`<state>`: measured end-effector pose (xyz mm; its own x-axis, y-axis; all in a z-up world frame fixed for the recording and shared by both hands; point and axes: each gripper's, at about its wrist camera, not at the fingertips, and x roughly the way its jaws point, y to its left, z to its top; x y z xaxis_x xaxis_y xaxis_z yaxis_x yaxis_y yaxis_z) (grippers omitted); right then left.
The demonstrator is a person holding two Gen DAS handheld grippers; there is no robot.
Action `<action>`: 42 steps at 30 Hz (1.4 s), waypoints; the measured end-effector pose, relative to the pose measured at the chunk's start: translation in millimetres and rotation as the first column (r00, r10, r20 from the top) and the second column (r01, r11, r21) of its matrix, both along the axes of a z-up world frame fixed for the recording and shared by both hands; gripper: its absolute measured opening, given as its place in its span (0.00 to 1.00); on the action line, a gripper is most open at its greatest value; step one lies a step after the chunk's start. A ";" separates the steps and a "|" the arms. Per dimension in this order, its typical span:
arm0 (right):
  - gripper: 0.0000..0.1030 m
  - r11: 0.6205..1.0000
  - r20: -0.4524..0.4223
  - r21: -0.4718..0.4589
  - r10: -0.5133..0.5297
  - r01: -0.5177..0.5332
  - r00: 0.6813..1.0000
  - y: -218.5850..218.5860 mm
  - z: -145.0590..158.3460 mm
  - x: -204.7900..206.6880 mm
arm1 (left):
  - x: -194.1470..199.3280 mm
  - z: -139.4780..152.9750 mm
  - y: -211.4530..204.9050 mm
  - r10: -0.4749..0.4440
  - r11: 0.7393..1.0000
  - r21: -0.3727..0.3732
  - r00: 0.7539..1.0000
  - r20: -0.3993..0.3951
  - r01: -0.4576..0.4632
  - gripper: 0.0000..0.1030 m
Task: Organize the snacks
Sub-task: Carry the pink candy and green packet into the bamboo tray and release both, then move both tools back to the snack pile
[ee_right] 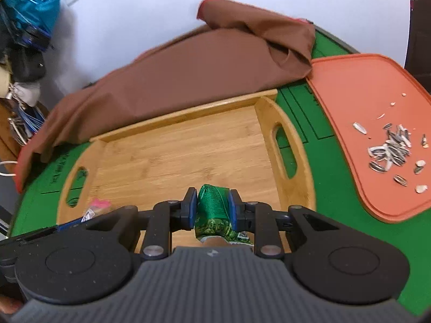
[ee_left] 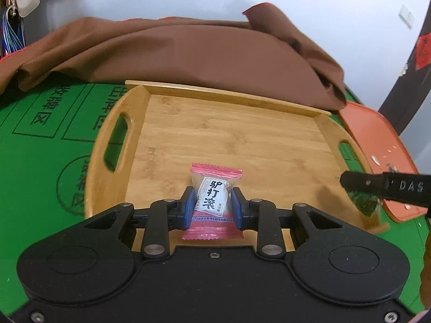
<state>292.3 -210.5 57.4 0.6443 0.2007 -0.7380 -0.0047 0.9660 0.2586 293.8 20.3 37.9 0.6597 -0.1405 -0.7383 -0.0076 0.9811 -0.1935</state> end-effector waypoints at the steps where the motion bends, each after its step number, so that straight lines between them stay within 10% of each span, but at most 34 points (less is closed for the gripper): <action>1: 0.27 1.000 -0.010 -0.003 -0.006 0.006 1.000 1.3 -4.2 6.1 | 5.9 -2.5 -1.3 0.003 1.000 0.001 1.000 -0.006 -0.003 0.26; 27: 0.30 0.998 0.009 -0.055 0.007 -0.007 1.000 13.6 -30.5 38.6 | 35.0 -18.8 -23.8 -0.028 0.999 0.032 0.999 0.022 0.028 0.27; 42: 0.58 0.997 0.050 -0.060 0.049 -0.046 0.998 16.3 -19.7 21.2 | 7.3 4.0 -25.0 -0.061 0.995 0.081 0.993 0.104 0.052 0.76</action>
<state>313.4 -194.2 37.7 0.6721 0.1891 -0.7159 -0.0631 0.9779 0.1991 301.1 -4.7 41.8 0.7274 -0.1245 -0.6748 0.0648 0.9915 -0.1131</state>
